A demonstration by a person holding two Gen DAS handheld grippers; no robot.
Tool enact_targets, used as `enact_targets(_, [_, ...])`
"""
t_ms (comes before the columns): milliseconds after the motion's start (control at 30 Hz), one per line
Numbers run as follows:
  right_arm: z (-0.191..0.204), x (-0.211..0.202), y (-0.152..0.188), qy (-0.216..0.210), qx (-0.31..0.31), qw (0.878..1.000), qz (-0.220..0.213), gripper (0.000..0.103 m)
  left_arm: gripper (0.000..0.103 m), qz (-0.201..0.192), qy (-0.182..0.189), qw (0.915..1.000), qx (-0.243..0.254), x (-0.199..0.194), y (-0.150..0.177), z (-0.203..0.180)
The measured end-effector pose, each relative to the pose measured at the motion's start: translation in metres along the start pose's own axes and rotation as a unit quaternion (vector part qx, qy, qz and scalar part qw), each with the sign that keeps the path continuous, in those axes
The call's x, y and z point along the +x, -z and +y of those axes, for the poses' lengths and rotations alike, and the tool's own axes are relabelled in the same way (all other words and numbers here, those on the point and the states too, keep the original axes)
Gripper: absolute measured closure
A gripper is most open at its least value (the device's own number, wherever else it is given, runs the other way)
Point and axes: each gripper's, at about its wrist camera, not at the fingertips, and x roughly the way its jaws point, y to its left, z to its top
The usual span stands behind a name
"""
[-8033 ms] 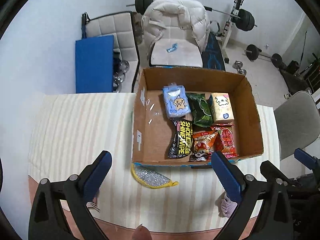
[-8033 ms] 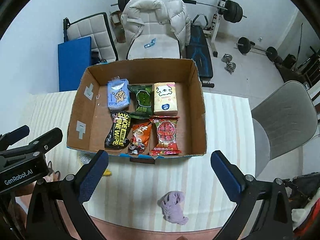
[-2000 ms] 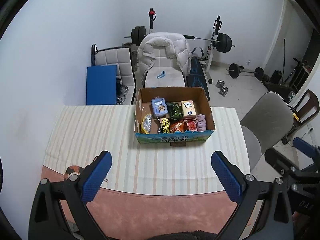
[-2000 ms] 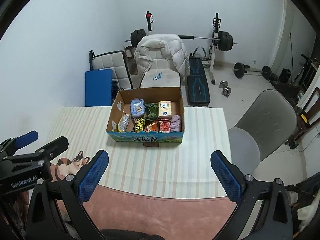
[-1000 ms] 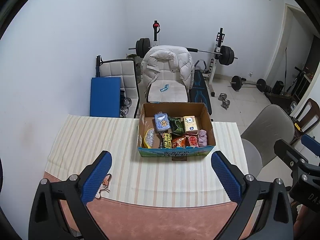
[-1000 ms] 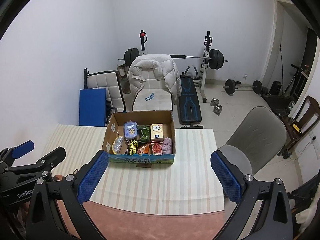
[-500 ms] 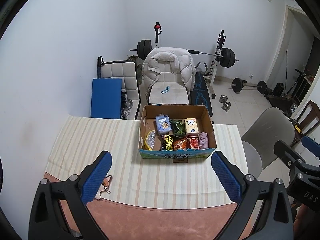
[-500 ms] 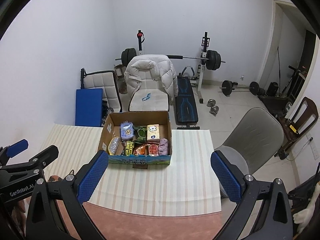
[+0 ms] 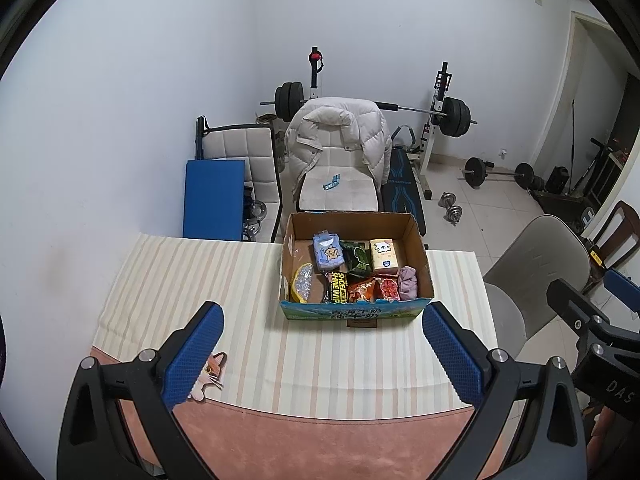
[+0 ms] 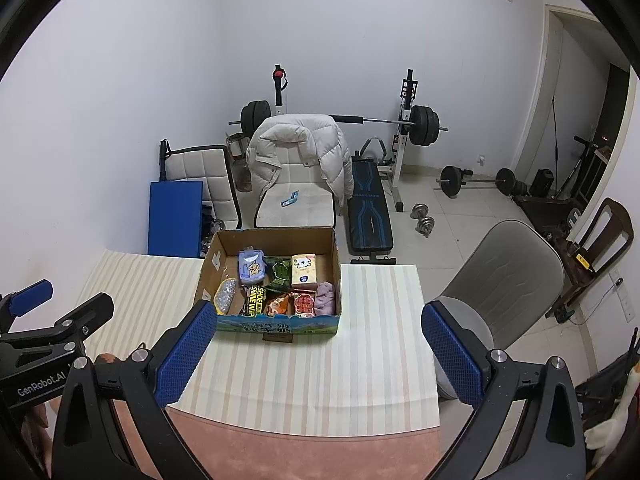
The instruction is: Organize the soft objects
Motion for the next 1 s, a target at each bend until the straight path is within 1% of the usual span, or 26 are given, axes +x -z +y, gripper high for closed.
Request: enact_targets(1000, [-0.0041,-0.0043,-0.0062,0.007,-0.004,1.000,-0.006,0.000,0.001,-0.003,0.001,1.0000,0.001,-0.0043,-0.0024,0.0002])
